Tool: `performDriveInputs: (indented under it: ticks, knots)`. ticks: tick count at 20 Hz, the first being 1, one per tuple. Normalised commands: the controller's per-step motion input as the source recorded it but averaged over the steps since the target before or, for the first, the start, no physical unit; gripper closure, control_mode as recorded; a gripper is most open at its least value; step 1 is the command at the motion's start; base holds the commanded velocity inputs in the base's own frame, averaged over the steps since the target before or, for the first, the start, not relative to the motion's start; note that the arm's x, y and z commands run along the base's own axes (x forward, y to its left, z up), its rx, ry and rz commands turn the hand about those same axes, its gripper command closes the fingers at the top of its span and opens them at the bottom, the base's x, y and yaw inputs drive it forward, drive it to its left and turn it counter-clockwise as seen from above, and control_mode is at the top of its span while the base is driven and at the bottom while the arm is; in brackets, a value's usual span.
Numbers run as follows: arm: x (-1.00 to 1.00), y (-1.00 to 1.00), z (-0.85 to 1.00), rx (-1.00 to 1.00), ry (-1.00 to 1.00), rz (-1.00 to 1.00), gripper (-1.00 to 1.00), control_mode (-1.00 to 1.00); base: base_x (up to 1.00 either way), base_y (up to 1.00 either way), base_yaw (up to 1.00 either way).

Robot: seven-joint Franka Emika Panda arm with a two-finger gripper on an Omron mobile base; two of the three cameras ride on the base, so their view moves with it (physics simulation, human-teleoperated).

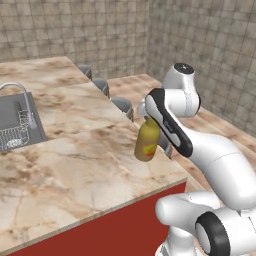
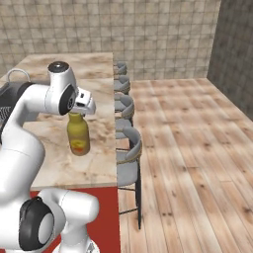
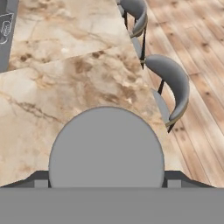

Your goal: Move the drinks to the dining counter.

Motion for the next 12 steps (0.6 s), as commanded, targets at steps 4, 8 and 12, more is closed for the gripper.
performDriveInputs:
  ticks: [4,8,12]
  knots:
    - [0.05,0.01,-0.22,0.00,0.02,0.00,1.00,-1.00,0.00,0.00,0.00]
    - [0.01,0.00,-0.21,0.00,0.01,0.00,1.00,-1.00,0.00,0.00,0.00]
    - [0.02,0.00,-0.19,0.00,0.01,0.00,1.00,-1.00,0.00,0.00,0.00]
